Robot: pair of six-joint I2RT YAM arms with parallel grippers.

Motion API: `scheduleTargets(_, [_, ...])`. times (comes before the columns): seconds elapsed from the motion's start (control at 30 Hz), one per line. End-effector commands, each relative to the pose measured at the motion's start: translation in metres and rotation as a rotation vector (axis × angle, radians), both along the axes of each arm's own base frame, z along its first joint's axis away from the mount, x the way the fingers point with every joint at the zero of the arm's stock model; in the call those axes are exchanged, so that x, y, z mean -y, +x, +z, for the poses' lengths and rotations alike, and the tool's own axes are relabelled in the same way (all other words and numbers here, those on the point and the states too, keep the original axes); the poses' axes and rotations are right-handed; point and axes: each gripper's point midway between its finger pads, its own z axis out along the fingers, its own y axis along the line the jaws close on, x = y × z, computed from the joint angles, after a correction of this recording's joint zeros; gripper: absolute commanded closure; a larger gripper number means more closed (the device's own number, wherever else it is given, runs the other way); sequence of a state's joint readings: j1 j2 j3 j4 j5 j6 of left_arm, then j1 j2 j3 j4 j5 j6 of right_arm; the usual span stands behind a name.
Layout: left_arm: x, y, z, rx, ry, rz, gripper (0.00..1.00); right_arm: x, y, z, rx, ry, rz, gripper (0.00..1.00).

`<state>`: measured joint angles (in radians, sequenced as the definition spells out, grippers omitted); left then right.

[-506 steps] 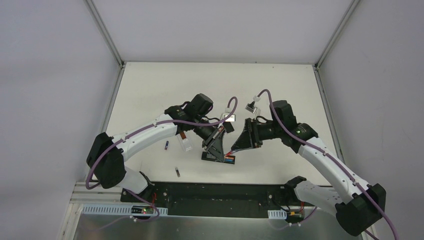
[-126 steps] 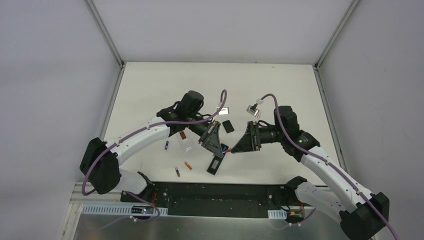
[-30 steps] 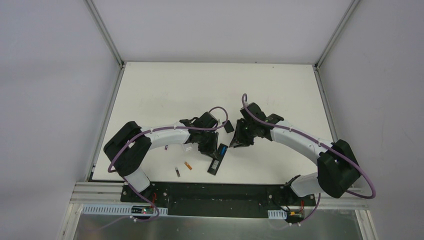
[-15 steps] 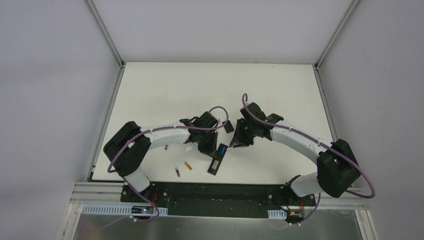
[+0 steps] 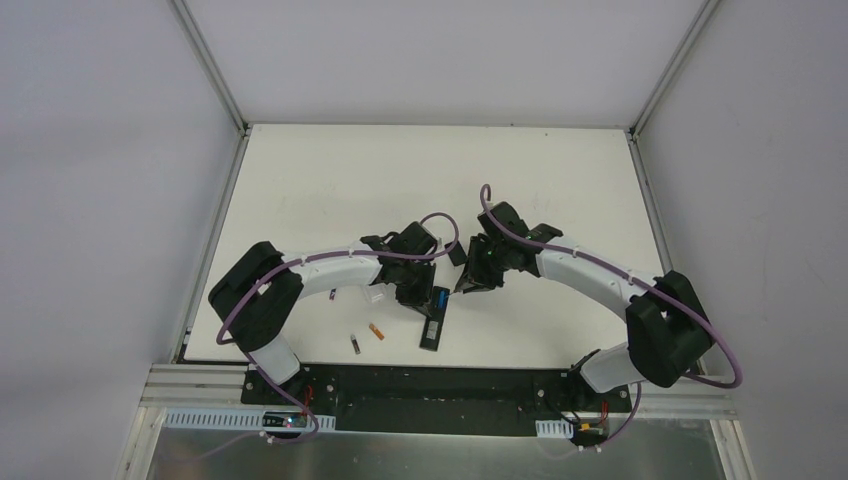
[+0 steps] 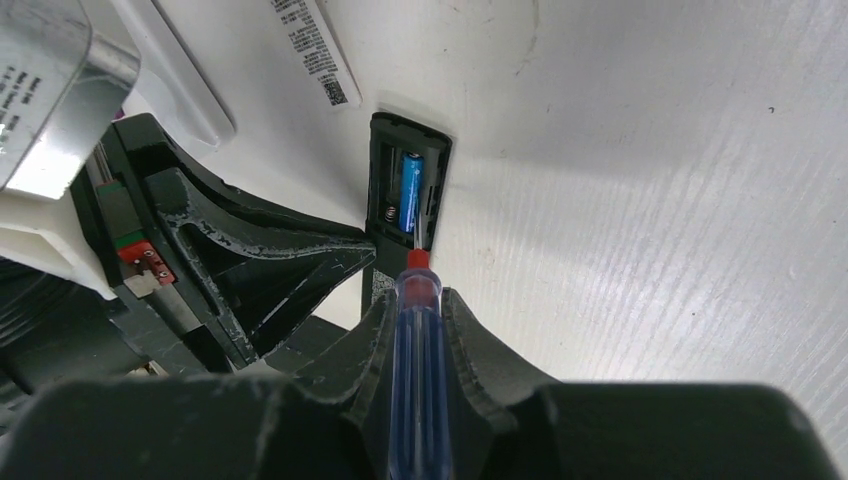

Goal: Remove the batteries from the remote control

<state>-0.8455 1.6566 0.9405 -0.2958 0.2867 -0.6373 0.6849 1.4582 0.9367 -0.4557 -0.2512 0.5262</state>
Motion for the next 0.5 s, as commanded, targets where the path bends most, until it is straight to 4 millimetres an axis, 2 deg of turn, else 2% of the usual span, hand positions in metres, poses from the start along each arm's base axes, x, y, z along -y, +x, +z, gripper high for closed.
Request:
scheduleTargets(0.0, [0.005,-0.005,-0.011,0.0,0.026,-0.045,0.93,0.002,-0.019,-0.023,-0.085,-0.035,0.048,1.0])
scheduleTargets(0.47, [0.0,-0.004,-0.016,0.003,0.05,-0.031,0.94,-0.003,-0.031,-0.034,-0.159,-0.082,0.134,1.0])
